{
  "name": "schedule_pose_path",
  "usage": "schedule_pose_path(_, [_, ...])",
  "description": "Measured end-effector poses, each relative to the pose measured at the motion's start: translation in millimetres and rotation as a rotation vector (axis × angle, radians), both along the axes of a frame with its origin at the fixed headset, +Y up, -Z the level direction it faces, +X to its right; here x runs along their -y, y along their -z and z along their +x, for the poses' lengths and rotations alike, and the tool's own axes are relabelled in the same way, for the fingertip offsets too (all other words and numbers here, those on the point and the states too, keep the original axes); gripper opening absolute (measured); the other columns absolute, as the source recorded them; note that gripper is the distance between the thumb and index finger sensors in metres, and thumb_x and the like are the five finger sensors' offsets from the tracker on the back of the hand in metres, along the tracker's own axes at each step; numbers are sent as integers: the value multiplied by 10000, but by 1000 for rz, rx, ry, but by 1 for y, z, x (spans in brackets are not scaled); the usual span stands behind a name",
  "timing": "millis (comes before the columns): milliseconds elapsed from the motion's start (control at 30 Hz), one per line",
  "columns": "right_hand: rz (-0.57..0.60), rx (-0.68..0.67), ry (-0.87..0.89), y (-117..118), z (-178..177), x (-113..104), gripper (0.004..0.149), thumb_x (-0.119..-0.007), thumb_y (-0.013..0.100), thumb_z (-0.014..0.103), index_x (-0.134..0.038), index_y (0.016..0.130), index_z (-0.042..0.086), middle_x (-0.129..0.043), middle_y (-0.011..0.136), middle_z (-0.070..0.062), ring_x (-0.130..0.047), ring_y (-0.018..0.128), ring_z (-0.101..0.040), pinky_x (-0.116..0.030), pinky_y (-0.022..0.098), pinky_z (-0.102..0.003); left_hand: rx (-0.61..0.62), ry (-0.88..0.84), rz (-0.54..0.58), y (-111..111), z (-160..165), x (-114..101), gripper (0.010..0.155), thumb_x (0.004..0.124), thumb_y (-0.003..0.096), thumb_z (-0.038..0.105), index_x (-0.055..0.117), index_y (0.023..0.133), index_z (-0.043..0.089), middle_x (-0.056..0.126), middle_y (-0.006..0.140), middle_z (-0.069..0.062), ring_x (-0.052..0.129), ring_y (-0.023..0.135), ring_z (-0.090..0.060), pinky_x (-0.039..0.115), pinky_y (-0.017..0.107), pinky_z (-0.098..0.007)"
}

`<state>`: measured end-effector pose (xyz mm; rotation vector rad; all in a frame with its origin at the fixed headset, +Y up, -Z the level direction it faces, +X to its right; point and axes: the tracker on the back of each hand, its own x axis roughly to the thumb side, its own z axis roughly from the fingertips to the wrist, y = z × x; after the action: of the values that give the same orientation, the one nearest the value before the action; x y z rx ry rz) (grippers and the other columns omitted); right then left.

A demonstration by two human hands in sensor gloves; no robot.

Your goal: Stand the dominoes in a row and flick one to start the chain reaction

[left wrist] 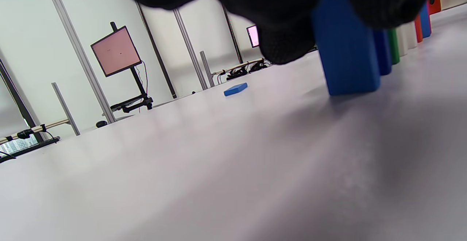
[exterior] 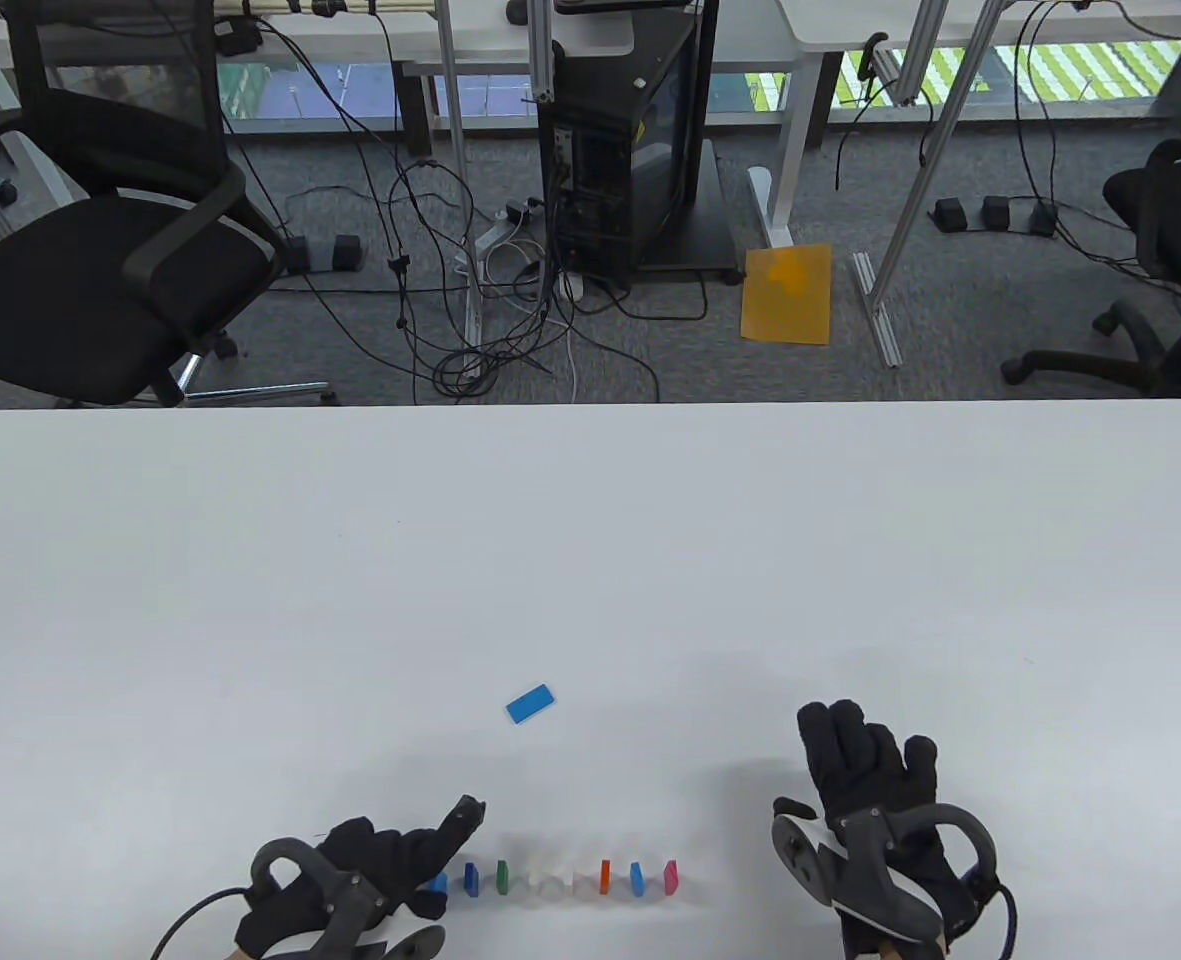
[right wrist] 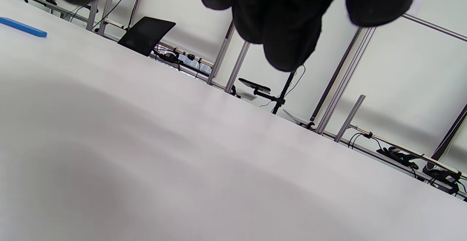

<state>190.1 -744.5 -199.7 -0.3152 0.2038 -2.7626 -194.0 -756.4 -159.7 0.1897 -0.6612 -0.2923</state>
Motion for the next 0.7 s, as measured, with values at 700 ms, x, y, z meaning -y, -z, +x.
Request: schedule_pose_path(700, [-7,-1,3,0,0,0,933,-607,408,587,-387,1116,21,-561,1107,-293,-790,906,-474,-578,591,-720,1,24,15,-1,3,0,902,739,258,659,537,1045,264,922,746,308,954,203,186,894,315,-135])
